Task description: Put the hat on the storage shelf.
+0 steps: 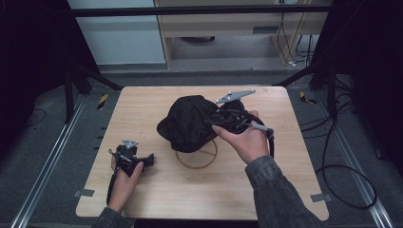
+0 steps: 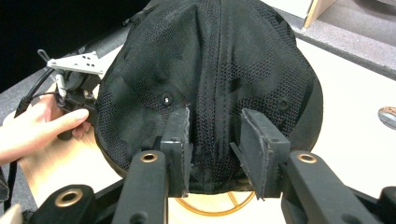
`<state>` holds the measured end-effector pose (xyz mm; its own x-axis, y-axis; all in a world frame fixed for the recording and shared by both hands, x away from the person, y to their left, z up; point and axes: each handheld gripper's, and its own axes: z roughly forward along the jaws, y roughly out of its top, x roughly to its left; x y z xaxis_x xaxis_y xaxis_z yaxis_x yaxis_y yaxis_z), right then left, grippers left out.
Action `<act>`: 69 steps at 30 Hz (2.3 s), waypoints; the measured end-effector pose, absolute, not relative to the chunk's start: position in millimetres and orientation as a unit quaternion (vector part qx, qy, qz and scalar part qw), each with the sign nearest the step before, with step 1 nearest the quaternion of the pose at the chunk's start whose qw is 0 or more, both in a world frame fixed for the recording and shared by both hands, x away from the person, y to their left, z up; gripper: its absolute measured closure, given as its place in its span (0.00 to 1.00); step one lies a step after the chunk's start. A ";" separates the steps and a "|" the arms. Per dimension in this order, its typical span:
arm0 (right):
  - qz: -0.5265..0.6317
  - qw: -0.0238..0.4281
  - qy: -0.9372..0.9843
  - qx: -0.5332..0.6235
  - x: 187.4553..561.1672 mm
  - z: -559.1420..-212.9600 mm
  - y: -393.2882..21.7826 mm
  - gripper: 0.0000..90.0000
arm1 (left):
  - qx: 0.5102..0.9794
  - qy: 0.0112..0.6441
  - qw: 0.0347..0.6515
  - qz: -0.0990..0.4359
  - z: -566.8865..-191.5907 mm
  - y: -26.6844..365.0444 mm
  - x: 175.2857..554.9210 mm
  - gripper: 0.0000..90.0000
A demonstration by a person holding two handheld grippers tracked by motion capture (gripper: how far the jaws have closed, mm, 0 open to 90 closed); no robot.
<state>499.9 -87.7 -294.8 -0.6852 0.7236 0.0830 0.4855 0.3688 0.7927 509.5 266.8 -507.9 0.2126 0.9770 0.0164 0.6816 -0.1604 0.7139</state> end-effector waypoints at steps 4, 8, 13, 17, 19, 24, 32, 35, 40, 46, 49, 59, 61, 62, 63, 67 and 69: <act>0.424 0.141 0.814 0.371 498.5 -293.1 -88.9 0.68 | 0.720 0.576 0.297 0.249 -507.9 266.8 509.5 0.00; 0.426 0.141 0.813 0.372 497.4 -291.5 -90.0 0.67 | 0.720 0.576 0.297 0.249 -507.9 266.8 509.5 0.00; 0.426 0.143 0.812 0.373 495.5 -289.5 -93.9 0.65 | 0.720 0.576 0.297 0.249 -507.9 266.8 509.5 0.00; 0.427 0.144 0.810 0.375 493.4 -288.7 -97.6 0.64 | 0.720 0.576 0.297 0.249 -507.9 266.8 509.5 0.00; 0.427 0.144 0.810 0.376 492.9 -288.6 -98.6 0.63 | 0.720 0.576 0.297 0.249 -507.9 266.8 509.5 0.00; 0.426 0.146 0.808 0.380 490.8 -288.1 -104.0 0.60 | 0.720 0.576 0.297 0.249 -507.9 266.8 509.5 0.00; 0.424 0.149 0.805 0.388 487.5 -289.3 -114.1 0.54 | 0.720 0.576 0.297 0.249 -507.9 266.8 509.5 0.00; 0.423 0.151 0.803 0.392 486.0 -289.3 -117.7 0.52 | 0.720 0.576 0.297 0.249 -507.9 266.8 509.5 0.00; 0.423 0.157 0.799 0.397 484.3 -290.3 -125.6 0.46 | 0.720 0.576 0.297 0.249 -507.9 266.8 509.5 0.00; 0.425 0.165 0.788 0.414 481.1 -296.5 -139.7 0.35 | 0.720 0.576 0.297 0.249 -507.9 266.8 509.5 0.00; 0.429 0.173 0.780 0.423 479.0 -301.5 -148.4 0.30 | 0.720 0.576 0.297 0.249 -507.9 266.8 509.5 0.00; 0.415 0.187 0.770 0.446 469.3 -343.3 -175.0 0.19 | 0.721 0.575 0.295 0.249 -507.8 267.0 509.5 0.00; 0.413 0.189 0.771 0.447 468.2 -353.0 -177.4 0.17 | 0.721 0.575 0.295 0.249 -507.8 267.0 509.5 0.00; 0.412 0.189 0.771 0.448 467.7 -358.9 -178.4 0.17 | 0.721 0.575 0.295 0.249 -507.8 267.0 509.5 0.00; 0.410 0.188 0.772 0.449 467.5 -365.0 -179.2 0.16 | 0.721 0.575 0.296 0.249 -507.8 267.0 509.5 0.00; 0.398 0.183 0.776 0.454 467.1 -388.9 -181.3 0.15 | 0.721 0.575 0.296 0.249 -507.8 267.0 509.5 0.00; 0.393 0.181 0.776 0.460 466.4 -401.1 -181.9 0.15 | 0.721 0.575 0.296 0.249 -507.8 267.0 509.5 0.00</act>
